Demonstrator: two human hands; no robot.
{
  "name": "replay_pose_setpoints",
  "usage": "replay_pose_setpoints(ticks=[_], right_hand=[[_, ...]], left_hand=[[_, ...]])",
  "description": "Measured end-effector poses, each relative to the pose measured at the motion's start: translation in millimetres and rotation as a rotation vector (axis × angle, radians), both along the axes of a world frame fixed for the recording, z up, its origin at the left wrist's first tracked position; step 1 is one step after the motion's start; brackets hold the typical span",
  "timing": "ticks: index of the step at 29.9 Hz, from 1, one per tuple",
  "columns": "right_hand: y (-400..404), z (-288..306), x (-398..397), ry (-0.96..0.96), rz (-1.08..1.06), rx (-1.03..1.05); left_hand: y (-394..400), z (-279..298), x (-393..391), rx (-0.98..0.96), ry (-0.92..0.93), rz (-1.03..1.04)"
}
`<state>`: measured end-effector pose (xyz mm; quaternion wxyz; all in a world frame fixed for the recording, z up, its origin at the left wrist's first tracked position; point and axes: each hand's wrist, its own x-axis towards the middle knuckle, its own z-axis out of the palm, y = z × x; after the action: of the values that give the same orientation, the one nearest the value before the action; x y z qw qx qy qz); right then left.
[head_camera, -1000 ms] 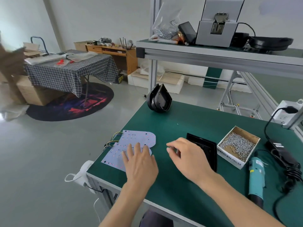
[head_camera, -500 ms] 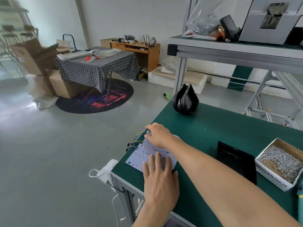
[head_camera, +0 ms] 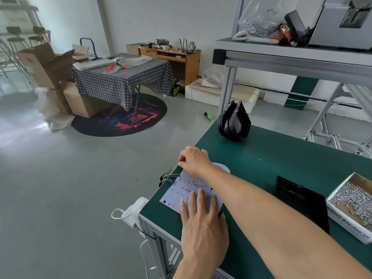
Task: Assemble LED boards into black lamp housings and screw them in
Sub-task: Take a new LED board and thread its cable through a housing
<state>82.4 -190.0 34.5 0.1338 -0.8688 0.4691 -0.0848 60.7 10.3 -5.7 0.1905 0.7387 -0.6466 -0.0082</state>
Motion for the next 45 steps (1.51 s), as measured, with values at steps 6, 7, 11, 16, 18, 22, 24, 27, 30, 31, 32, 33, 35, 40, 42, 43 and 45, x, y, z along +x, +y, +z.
replay_pose_setpoints(ticks=[6, 7, 11, 16, 18, 22, 24, 27, 30, 31, 32, 33, 35, 40, 42, 43, 45], right_hand=[[-9, 15, -18, -0.164, -0.008, 0.148], [-9, 18, -21, -0.179, 0.001, 0.151], [-11, 27, -25, -0.125, 0.012, 0.096], [-8, 26, -29, -0.12, -0.041, 0.062], [-7, 25, -31, -0.115, -0.058, 0.054], [-9, 35, -32, -0.036, -0.039, -0.031], [-11, 45, -29, -0.028, -0.017, -0.073], [-12, 67, -24, -0.123, -0.022, -0.067], [-13, 91, -24, -0.318, -0.028, -0.026], [-12, 100, -28, -0.388, -0.031, -0.024], [-12, 111, -32, -0.456, -0.035, -0.03], [-11, 121, -39, -0.528, -0.044, -0.043], [-8, 143, -57, -0.695, -0.092, -0.072], [18, 186, -133, -1.083, -0.231, -0.107], [35, 198, -167, -1.193, -0.269, -0.087], [45, 203, -183, -1.249, -0.275, -0.072], [69, 215, -212, -1.363, -0.246, -0.061]], left_hand=[[-1, -6, -1, -0.049, 0.003, 0.003], [0, -5, -1, -0.054, 0.003, 0.001], [3, -3, -2, -0.071, 0.021, 0.006], [5, -2, -2, -0.059, 0.038, 0.011], [6, -2, -2, -0.063, 0.034, 0.018], [5, -4, -2, -0.087, 0.044, 0.021], [6, -4, -2, -0.092, 0.053, 0.015], [6, -7, -2, -0.12, 0.053, 0.007], [6, -9, -2, -0.146, 0.048, -0.002], [6, -9, -2, -0.147, 0.051, -0.006], [6, -8, -2, -0.143, 0.057, -0.008], [6, -9, -2, -0.138, 0.06, -0.007], [5, -10, -2, -0.13, 0.065, 0.0], [7, -8, -2, -0.138, 0.092, 0.012], [7, -8, -2, -0.238, 0.161, 0.025], [6, -6, -2, -0.278, 0.208, 0.036], [5, 2, -1, -0.311, 0.308, 0.071]])
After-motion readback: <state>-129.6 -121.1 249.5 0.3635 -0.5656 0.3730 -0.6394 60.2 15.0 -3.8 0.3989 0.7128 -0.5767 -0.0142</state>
